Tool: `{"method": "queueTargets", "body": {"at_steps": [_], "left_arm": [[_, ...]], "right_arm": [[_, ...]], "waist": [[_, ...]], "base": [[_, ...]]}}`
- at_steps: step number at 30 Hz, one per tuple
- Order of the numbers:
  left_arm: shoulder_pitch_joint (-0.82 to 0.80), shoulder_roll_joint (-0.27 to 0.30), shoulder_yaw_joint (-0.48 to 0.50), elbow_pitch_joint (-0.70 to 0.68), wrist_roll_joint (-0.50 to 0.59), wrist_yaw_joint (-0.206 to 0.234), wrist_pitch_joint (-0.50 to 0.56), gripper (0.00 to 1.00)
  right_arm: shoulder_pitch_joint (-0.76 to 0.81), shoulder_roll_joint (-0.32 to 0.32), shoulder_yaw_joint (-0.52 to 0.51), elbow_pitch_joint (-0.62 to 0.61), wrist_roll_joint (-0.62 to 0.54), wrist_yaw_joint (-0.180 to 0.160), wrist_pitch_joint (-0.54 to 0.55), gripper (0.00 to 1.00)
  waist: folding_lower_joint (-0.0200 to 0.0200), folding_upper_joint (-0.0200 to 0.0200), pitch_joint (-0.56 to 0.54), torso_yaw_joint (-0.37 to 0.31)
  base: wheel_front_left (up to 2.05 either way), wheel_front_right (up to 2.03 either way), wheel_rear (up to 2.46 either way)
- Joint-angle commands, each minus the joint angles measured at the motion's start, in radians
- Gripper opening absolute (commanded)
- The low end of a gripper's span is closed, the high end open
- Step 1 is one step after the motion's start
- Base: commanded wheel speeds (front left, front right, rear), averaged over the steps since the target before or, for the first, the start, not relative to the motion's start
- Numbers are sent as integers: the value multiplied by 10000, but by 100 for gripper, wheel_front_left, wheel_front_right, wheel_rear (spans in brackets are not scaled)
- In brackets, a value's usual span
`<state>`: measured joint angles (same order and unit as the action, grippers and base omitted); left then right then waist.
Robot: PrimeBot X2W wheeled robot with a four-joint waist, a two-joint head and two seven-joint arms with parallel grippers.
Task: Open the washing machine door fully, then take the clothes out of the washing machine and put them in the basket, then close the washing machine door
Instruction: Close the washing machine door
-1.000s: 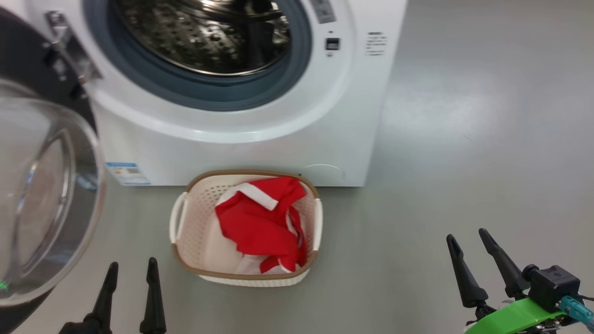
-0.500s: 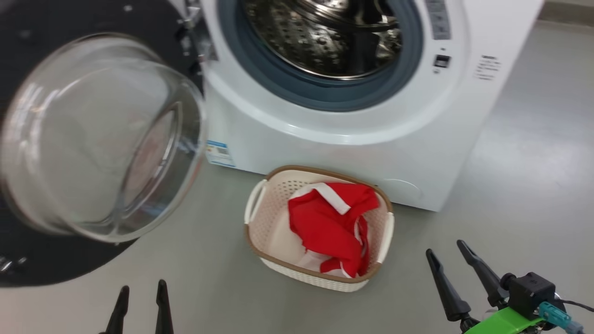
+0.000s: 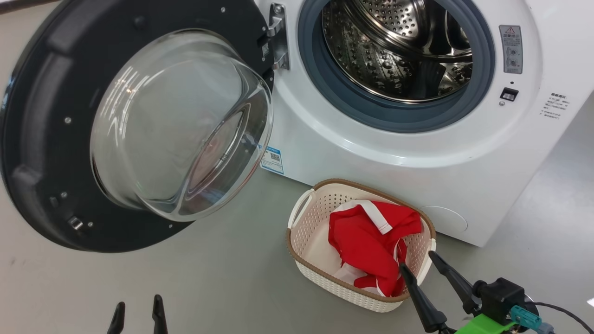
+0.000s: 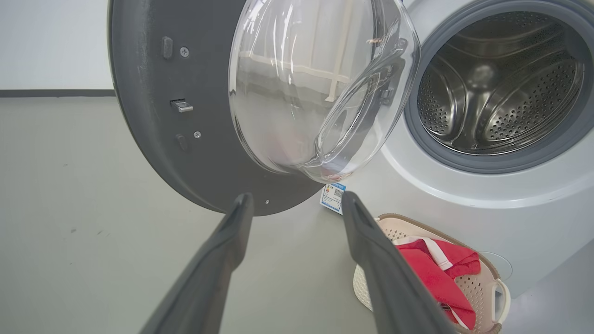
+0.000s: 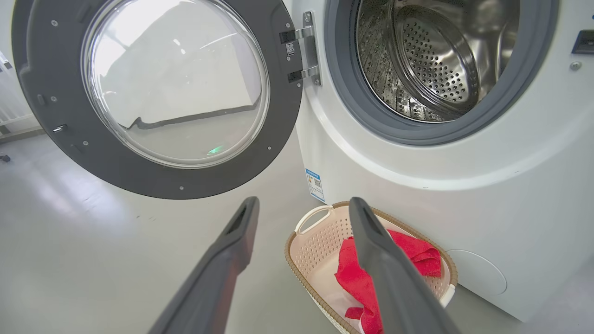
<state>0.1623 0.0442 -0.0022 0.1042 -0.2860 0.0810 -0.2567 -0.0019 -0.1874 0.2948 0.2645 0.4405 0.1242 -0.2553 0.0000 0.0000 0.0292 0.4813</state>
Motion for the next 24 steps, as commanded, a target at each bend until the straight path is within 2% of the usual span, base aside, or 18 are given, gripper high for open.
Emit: {"method": "queueTargets", "body": {"at_steps": [1, 12, 13, 14, 15, 17, 20, 24], "left_arm": [[-153, 60, 341, -309, -103, 79, -51, 100], [-125, 60, 354, -540, -268, 88, -51, 100], [-148, 60, 382, -604, -374, 62, -51, 47], [-173, 60, 430, -677, -534, 34, -51, 28], [-204, 60, 497, -754, -711, -5, -51, 4], [-252, 60, 575, -852, -797, -55, -51, 0], [-531, 60, 909, -1378, -871, -274, -51, 0], [-1270, 60, 1748, -2289, -588, -758, -51, 0]], "right_arm": [[-442, -110, 232, -183, 110, 65, -65, 100], [-437, -58, 303, -171, 181, 65, -65, 100], [-423, -51, 292, -173, 183, 65, -65, 100], [-402, -39, 276, -173, 185, 65, -65, 100], [-379, -24, 258, -174, 187, 65, -65, 100], [-353, -5, 243, -177, 180, 65, -65, 100], [-279, 88, 197, -190, 141, 65, -65, 100], [-230, 192, 94, -223, 107, 65, -65, 100]], "waist": [[0, 0, -36, 37], [0, 0, -102, -2], [0, 0, -113, -4], [0, 0, -126, -5], [0, 0, -133, -5], [0, 0, -139, -5], [0, 0, -133, -3], [0, 0, -72, 7]], "base": [[0, 0, 0], [0, 0, 0], [0, 0, 0], [0, 0, 0], [0, 0, 0], [0, 0, 0], [0, 0, 0], [0, 0, 0]]}}
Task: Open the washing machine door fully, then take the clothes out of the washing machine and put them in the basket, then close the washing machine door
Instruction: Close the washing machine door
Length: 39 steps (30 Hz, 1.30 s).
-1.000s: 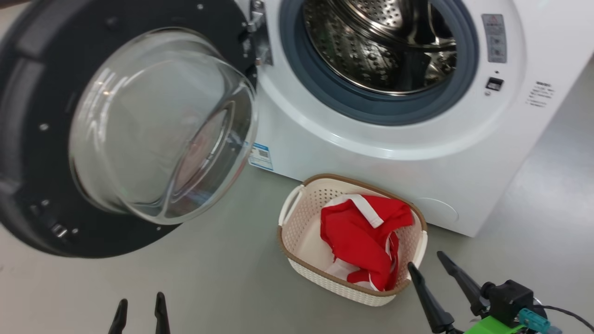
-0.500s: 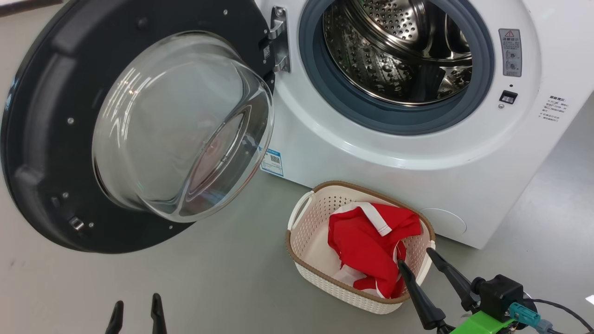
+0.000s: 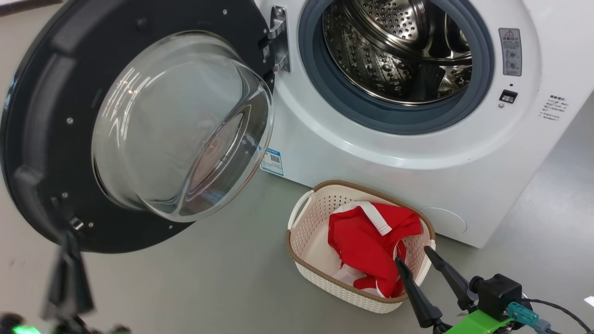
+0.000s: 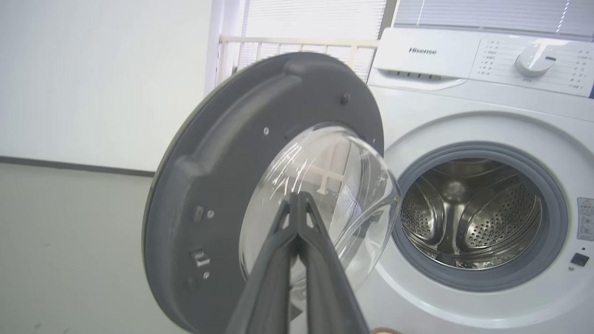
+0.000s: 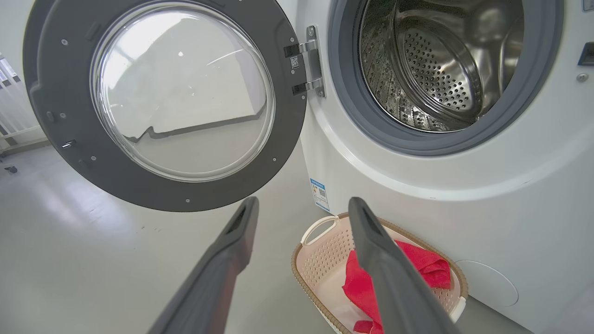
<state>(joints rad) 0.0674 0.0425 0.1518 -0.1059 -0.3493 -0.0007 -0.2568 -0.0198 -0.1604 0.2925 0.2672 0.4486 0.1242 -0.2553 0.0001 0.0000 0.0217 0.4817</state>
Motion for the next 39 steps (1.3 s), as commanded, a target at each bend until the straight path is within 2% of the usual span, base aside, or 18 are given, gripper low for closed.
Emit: {"method": "queueTargets", "body": {"at_steps": [1, 5, 8, 12, 14, 18, 24, 29, 36, 39], "left_arm": [[-583, 77, 479, -407, 197, -114, -49, 0], [-1905, 374, 1533, -817, 438, -741, -49, 0], [-3203, 846, 2258, -503, -10, -1032, -49, 0], [-4876, 1533, 2999, 574, -1315, -1222, -49, 0], [-5557, 2060, 3235, 1278, -1896, -1255, -47, 0], [-6840, 2979, 3622, 3177, -3183, -1281, 449, 0], [-8114, 3976, 3848, 6201, -4476, -1259, 2363, 0], [-8702, 4646, 3437, 8191, -4861, -1109, 4613, 0], [-9106, 4984, 3088, 9530, -5401, -1095, 6975, 0], [-9086, 5010, 2972, 9659, -5537, -1133, 7574, 0]], "right_arm": [[-40, -62, 90, -262, 16, 65, -65, 100], [6, -31, 7, -297, -6, 65, -65, 100], [29, -17, -80, -321, -21, 65, -65, 100], [49, 13, -141, -360, -60, 65, -65, 100], [31, -1, -174, -384, -72, 65, -65, 100], [-18, -54, -221, -429, -85, 65, -65, 100], [-143, -124, -263, -485, -97, 65, -65, 100], [-222, -155, -249, -521, -134, 65, -65, 100], [-337, -283, -260, -552, -102, 65, -65, 100], [-349, -303, -261, -551, -94, 65, -65, 100]], "waist": [[-1, 0, 23, 5], [-1, 0, 89, 6], [-1, 0, 133, -14], [-1, 0, 191, -166], [-1, 0, 278, -265], [-1, 0, 462, -403], [-1, 0, 735, -544], [-1, 0, 936, -612], [-1, 0, 1136, -657], [-1, 0, 1160, -673]], "base": [[0, 0, 0], [0, 0, 0], [0, 0, 0], [0, 0, 0], [0, 0, 0], [0, 0, 0], [0, 0, 0], [0, 0, 0], [0, 0, 0], [0, 0, 0]]}}
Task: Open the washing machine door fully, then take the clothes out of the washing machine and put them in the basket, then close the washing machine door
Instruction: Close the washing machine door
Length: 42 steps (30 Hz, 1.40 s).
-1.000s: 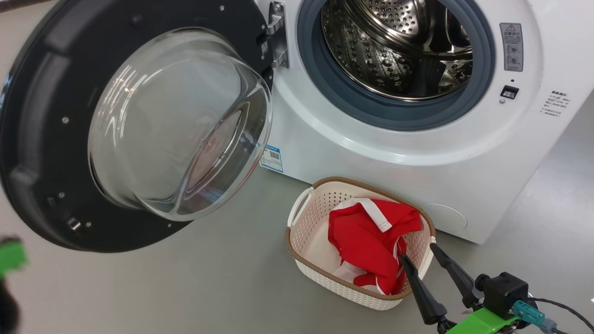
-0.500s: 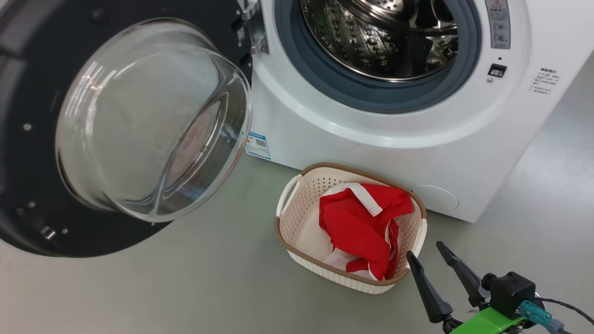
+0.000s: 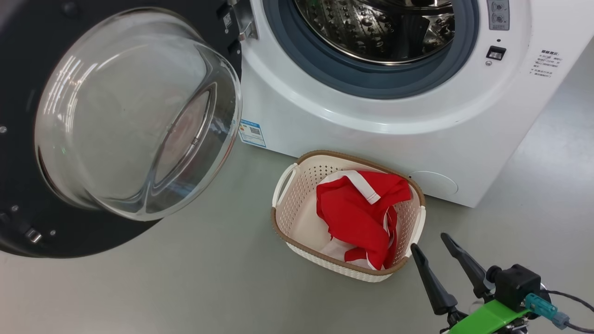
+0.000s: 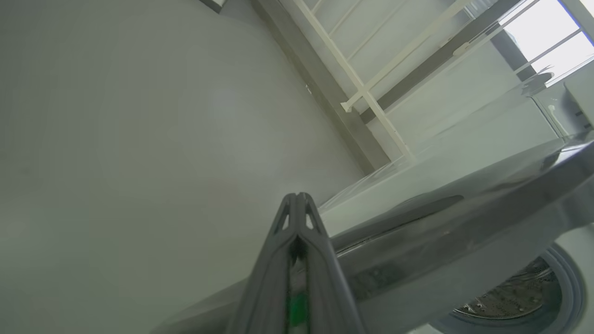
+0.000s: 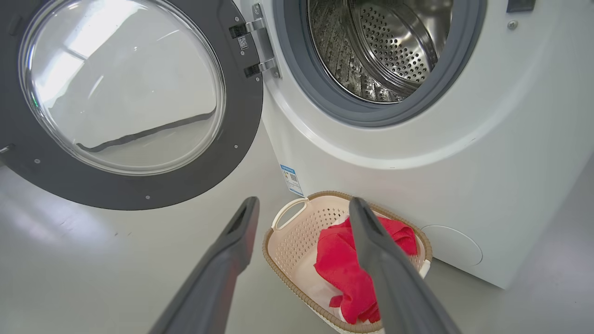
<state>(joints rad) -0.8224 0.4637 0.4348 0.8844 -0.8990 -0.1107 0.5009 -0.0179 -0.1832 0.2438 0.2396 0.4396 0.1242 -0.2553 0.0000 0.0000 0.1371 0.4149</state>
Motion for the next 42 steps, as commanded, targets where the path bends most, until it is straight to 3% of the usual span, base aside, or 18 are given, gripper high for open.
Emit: {"method": "queueTargets", "body": {"at_steps": [1, 6, 17, 31, 42], "left_arm": [[-155, 796, 77, -222, -99, -52, 270, 0], [204, 699, -358, -563, -378, -159, 1396, 0], [1856, 638, -1079, -3469, -1912, -197, 3084, 0], [3588, 862, -1558, -6400, -3657, -198, 4029, 0], [4179, 741, -2562, -8030, -4110, -199, 4140, 0]], "right_arm": [[-370, -82, 222, -280, -3, 65, -65, 100], [-365, -68, 195, -275, -4, 65, -65, 100], [-293, 69, 124, -202, 3, 65, -65, 100], [-144, 264, 103, -173, -42, 65, -65, 100], [-3, 324, 37, -182, -41, 65, -65, 100]], "waist": [[0, 0, 17, -6], [0, 0, -7, -22], [0, 0, -330, -113], [0, 0, -774, -399], [0, 0, -880, -739]], "base": [[0, 0, 0], [0, 0, 0], [0, 0, 0], [0, 0, 0], [0, 0, 0]]}}
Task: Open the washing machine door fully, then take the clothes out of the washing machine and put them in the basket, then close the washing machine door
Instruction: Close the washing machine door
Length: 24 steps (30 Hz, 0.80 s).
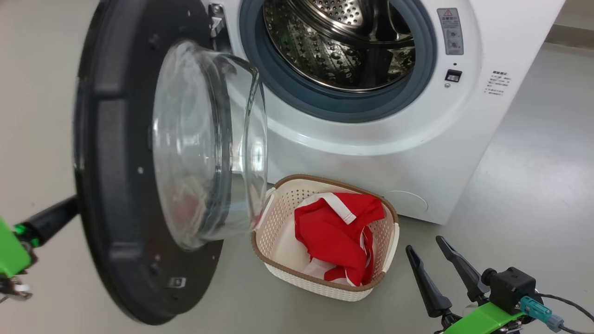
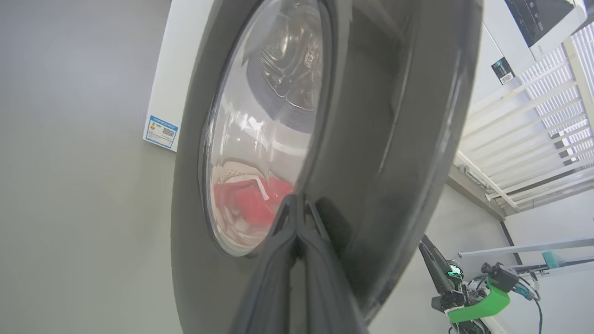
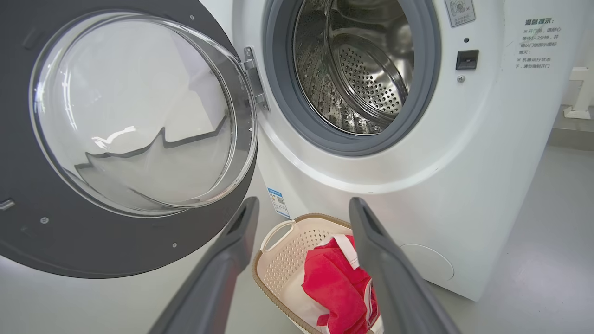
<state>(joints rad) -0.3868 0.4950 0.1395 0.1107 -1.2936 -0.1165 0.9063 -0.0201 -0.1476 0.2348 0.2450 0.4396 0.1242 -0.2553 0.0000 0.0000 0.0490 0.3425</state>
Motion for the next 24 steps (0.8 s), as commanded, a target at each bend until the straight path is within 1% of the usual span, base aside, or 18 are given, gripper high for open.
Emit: {"method": "queueTargets", "body": {"at_steps": [1, 9, 15, 17, 19, 24], "left_arm": [[-181, 401, 260, -424, -193, -141, 87, 0], [-326, 116, -644, -1269, -438, -141, -124, 0], [-465, -386, -1352, -1836, -457, -141, -651, 0], [-483, -471, -1506, -1943, -434, -142, -831, 0], [-481, -479, -1588, -1926, -386, -142, -1004, 0], [-403, -300, -1587, -1644, -151, -142, -1466, 0]], "right_arm": [[20, -32, 119, -239, -43, 65, -65, 100], [0, -36, 46, -257, -41, 65, -65, 100], [4, -6, -4, -259, -49, 65, -65, 100], [14, 0, -11, -260, -51, 65, -65, 100], [14, -1, -25, -265, -54, 65, -65, 100], [3, -25, -78, -300, -62, 65, -65, 100]], "waist": [[0, 0, 8, -48], [0, 0, 68, -266], [0, 0, 70, -341], [0, 0, 67, -365], [0, 0, 73, -385], [0, 0, 103, -414]], "base": [[0, 0, 0], [0, 0, 0], [0, 0, 0], [0, 0, 0], [0, 0, 0], [0, 0, 0]]}}
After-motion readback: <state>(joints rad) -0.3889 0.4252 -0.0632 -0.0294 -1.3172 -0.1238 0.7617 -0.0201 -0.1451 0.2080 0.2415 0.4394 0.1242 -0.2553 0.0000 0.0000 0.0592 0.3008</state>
